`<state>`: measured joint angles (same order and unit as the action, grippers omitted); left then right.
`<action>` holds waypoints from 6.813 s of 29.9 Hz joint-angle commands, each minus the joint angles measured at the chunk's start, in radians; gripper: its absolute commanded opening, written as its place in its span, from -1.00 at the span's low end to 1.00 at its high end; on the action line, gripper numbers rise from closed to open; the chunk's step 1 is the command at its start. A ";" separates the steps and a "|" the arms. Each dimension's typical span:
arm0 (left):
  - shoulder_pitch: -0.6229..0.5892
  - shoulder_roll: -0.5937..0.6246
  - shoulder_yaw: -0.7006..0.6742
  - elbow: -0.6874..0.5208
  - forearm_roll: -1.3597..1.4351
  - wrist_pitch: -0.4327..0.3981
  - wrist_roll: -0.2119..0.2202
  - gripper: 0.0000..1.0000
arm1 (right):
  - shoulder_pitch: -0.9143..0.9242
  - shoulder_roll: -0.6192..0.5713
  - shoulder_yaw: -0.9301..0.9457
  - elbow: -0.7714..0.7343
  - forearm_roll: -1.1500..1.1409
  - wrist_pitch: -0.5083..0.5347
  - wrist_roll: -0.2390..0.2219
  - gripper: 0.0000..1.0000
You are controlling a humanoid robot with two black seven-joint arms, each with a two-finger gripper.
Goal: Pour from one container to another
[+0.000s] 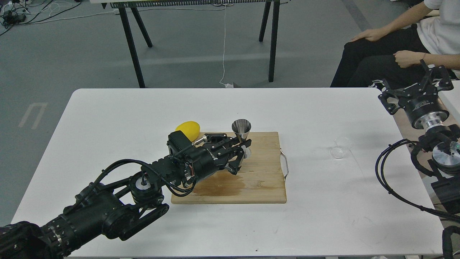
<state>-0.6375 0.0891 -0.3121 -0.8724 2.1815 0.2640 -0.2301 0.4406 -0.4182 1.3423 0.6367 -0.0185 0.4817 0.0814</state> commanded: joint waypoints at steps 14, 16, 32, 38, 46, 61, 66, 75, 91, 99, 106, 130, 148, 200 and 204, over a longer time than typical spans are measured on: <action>-0.062 -0.078 0.088 0.176 0.000 0.000 0.032 -0.64 | 0.001 0.001 0.000 0.000 0.000 0.000 0.000 1.00; -0.065 -0.081 0.091 0.176 0.000 0.000 0.034 -0.59 | 0.001 0.001 0.000 -0.002 0.000 0.001 0.000 1.00; -0.071 -0.086 0.090 0.156 0.000 0.006 0.034 0.13 | 0.000 -0.001 0.000 -0.002 0.000 0.001 0.000 1.00; -0.070 -0.071 0.087 0.127 0.000 0.021 0.023 0.60 | 0.000 -0.008 0.000 -0.002 0.000 0.001 0.000 1.00; -0.061 0.027 0.065 0.049 0.000 0.050 0.018 0.89 | 0.000 -0.008 0.000 0.000 0.000 0.001 0.000 1.00; -0.070 0.109 -0.254 -0.258 -0.413 -0.046 0.028 0.98 | -0.049 -0.053 0.000 0.006 0.000 0.007 0.000 1.00; -0.080 0.192 -0.326 -0.260 -0.910 -0.160 0.017 0.98 | -0.060 -0.085 0.008 0.008 0.003 0.007 -0.012 1.00; -0.061 0.212 -0.585 -0.114 -1.693 -0.408 -0.080 0.99 | -0.200 -0.094 0.008 0.092 0.359 0.007 -0.123 1.00; -0.064 0.196 -0.594 0.179 -2.201 -0.602 -0.084 0.99 | -0.602 0.031 0.044 0.405 0.453 0.007 -0.100 1.00; -0.070 0.201 -0.582 0.181 -2.201 -0.569 -0.081 0.99 | -0.571 0.062 -0.041 0.494 0.454 -0.282 -0.140 0.99; -0.070 0.210 -0.582 0.179 -2.201 -0.571 -0.080 0.99 | -0.484 0.062 -0.057 0.469 0.446 -0.363 -0.146 0.99; -0.064 0.213 -0.582 0.182 -2.197 -0.569 -0.086 0.99 | -0.292 0.196 -0.078 0.175 0.439 -0.341 -0.184 0.99; -0.067 0.221 -0.584 0.182 -2.197 -0.552 -0.087 0.99 | -0.203 0.256 -0.104 0.052 0.440 -0.328 -0.202 0.09; -0.065 0.258 -0.581 0.178 -2.197 -0.559 -0.090 0.99 | 0.035 0.098 -0.528 0.670 -0.344 -0.413 -0.296 -0.19; -0.065 0.258 -0.581 0.178 -2.197 -0.560 -0.090 0.99 | 0.036 0.096 -0.532 0.670 -0.385 -0.414 -0.295 -0.19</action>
<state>-0.7026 0.3468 -0.8930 -0.6950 -0.0154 -0.2951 -0.3207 0.4767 -0.3204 0.8130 1.3066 -0.3758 0.0678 -0.2137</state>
